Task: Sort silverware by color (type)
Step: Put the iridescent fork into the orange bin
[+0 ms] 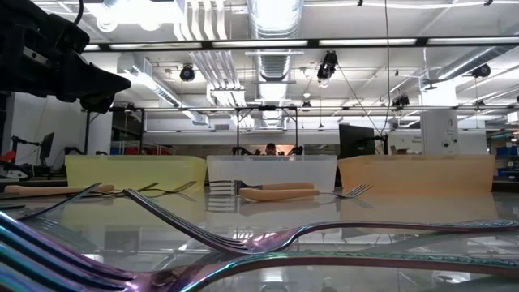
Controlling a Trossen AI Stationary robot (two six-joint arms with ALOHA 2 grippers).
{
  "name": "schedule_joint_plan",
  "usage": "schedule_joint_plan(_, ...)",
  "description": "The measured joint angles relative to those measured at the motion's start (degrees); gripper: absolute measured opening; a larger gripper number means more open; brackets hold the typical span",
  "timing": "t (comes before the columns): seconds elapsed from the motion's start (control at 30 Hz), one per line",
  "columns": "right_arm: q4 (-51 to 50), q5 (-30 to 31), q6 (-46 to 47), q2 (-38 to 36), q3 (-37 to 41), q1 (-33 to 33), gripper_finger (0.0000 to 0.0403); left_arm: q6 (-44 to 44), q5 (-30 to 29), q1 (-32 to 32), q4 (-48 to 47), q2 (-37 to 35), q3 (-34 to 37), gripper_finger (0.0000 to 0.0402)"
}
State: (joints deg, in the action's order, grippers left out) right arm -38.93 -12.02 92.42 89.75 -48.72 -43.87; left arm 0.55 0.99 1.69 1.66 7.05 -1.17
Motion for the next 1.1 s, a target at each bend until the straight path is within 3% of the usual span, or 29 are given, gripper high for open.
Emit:
schedule_joint_plan(0.2, 0.09, 0.01, 0.07, 2.19, 0.03, -0.08, 0.0103, 0.0, 0.0, 0.0, 0.01, 0.0, 0.01, 0.0)
schedule_joint_plan(0.57, -2.06, 0.36, 0.0, 4.82, 0.08, -0.12, 0.002, 0.0, -0.01, 0.0, -0.01, 0.0, 0.0, 0.0)
schedule_joint_plan(0.83, -2.66, 0.78, 0.66, 1.18, -0.78, -0.12, 0.0011, 0.0, -0.01, 0.0, -0.01, 0.0, 0.0, 0.0)
schedule_joint_plan(0.9, -3.55, 2.35, 1.04, -0.4, -1.53, -0.19, 0.0011, 0.01, 0.0, 0.0, -0.01, 0.0, 0.0, 0.0)
schedule_joint_plan(1.1, -6.07, 14.67, 1.63, -4.54, -3.31, 0.14, 0.001, 0.01, 0.0, 0.0, -0.01, 0.0, 0.0, 0.0)
